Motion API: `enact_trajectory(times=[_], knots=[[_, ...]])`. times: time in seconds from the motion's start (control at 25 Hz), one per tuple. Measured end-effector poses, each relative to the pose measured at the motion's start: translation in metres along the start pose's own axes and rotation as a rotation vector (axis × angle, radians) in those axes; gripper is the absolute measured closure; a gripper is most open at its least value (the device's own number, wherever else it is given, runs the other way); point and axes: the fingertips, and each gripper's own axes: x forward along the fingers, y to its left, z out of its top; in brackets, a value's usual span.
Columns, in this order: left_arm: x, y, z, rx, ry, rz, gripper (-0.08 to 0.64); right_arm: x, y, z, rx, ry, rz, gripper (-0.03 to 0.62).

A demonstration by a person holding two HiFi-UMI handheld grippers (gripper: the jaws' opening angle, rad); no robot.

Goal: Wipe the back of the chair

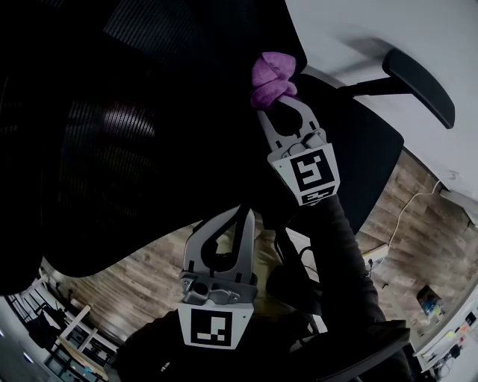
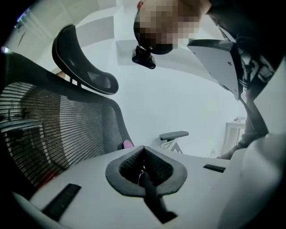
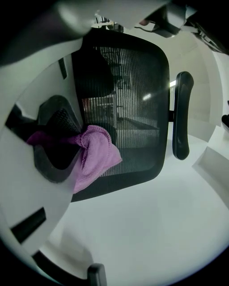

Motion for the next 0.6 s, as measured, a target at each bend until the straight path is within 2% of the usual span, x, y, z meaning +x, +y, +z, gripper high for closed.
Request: enact_trajectory(times=[0.6], knots=[[-0.019,-0.021,0.0,-0.008,-0.014,0.021,0.551,-0.022,0.041,-0.003,0.005,-0.009,0.071,0.548]])
